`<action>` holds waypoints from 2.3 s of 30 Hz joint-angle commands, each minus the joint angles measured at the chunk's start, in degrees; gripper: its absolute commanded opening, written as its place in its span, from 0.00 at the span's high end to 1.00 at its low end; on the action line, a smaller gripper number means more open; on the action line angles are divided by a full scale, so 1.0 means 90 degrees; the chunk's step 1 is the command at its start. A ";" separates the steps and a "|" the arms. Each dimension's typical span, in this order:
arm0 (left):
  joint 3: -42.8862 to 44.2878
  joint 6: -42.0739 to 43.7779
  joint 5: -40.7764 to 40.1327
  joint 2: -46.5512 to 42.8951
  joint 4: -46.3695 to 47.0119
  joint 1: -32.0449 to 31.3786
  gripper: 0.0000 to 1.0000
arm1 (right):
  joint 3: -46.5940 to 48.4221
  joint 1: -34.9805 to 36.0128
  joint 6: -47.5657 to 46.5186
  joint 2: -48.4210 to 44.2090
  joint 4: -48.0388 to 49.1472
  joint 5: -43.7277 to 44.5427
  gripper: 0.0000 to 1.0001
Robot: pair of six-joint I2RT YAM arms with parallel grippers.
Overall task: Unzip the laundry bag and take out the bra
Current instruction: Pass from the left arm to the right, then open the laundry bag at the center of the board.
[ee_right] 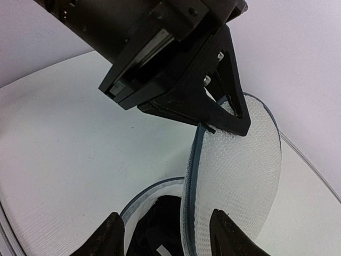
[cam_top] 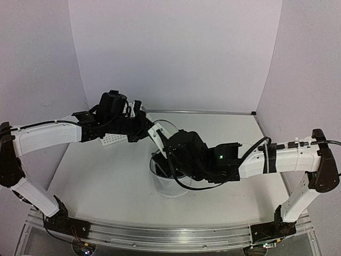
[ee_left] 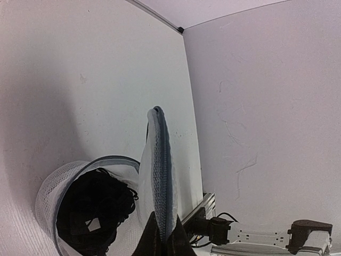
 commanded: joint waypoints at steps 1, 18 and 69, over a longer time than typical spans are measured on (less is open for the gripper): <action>0.0373 -0.0130 0.0020 -0.0276 0.0099 0.0027 1.00 | 0.0467 0.0023 -0.0386 0.0218 0.0090 0.0937 0.48; 0.0386 -0.0131 0.0067 -0.0347 0.0099 0.0024 1.00 | 0.0639 0.0024 -0.0478 0.0557 0.0010 0.1465 1.00; 0.0307 0.1378 0.0280 0.0990 -0.0196 -0.0003 0.28 | -0.3096 -0.0914 0.5897 -0.3178 0.0261 0.1970 1.00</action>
